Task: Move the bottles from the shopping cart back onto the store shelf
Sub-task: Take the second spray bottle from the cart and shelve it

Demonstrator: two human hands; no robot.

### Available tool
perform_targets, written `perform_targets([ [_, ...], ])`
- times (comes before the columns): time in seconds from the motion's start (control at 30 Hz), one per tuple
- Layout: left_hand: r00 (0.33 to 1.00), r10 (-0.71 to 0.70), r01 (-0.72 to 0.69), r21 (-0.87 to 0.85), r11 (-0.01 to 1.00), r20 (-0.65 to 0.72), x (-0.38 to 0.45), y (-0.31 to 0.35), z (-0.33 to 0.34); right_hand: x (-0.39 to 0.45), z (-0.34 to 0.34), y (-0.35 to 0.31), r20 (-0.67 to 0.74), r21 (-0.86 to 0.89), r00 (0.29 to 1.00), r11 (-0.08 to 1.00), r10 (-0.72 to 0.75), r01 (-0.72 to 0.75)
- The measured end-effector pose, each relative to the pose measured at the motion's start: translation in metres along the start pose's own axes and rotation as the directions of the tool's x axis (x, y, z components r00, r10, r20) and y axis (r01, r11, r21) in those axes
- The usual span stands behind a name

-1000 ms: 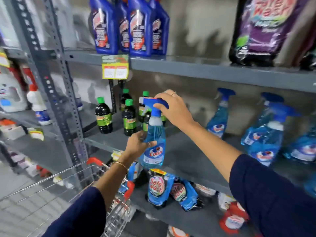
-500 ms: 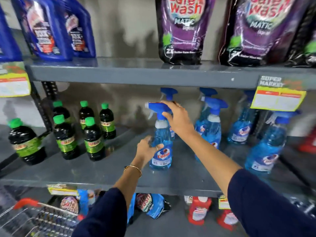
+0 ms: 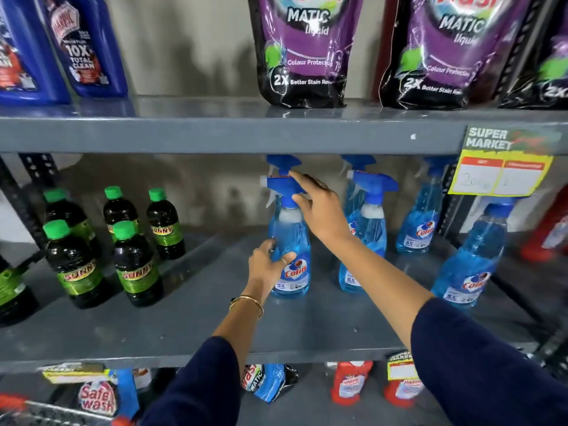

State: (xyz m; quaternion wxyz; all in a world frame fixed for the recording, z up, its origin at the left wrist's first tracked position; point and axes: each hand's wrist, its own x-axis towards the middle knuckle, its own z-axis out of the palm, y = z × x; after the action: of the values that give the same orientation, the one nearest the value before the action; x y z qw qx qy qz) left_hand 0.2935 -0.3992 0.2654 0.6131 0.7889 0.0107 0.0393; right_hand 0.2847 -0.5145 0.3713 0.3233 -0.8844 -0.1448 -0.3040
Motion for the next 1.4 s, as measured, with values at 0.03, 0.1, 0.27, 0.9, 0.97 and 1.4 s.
perform_targets([
  [0.03,1.000,-0.004,0.004,-0.008,1.000,-0.005,-0.001,0.000,0.000,-0.001,-0.001,-0.001,0.015,-0.009,1.000,1.000,0.002,-0.002],
  [0.1,1.000,-0.001,0.001,0.007,1.000,0.008,-0.003,-0.001,0.000,-0.005,-0.003,-0.003,0.058,-0.030,0.998,0.999,0.012,-0.010],
  [0.27,0.999,0.002,-0.005,0.066,0.998,0.038,-0.020,-0.025,0.000,-0.038,-0.006,0.010,0.017,-0.110,0.999,0.993,0.044,-0.042],
  [0.9,0.980,0.117,-0.199,0.711,0.675,0.163,-0.108,-0.077,0.054,-0.140,0.022,0.116,-0.213,-0.002,0.731,0.748,0.648,-0.664],
  [0.97,0.978,0.101,-0.202,0.726,0.658,0.180,-0.107,-0.077,0.054,-0.139,0.027,0.123,-0.193,0.031,0.702,0.720,0.685,-0.694],
  [1.4,0.971,0.038,-0.199,0.717,0.668,0.235,-0.103,-0.075,0.052,-0.134,0.052,0.139,-0.223,0.101,0.641,0.671,0.735,-0.734],
])
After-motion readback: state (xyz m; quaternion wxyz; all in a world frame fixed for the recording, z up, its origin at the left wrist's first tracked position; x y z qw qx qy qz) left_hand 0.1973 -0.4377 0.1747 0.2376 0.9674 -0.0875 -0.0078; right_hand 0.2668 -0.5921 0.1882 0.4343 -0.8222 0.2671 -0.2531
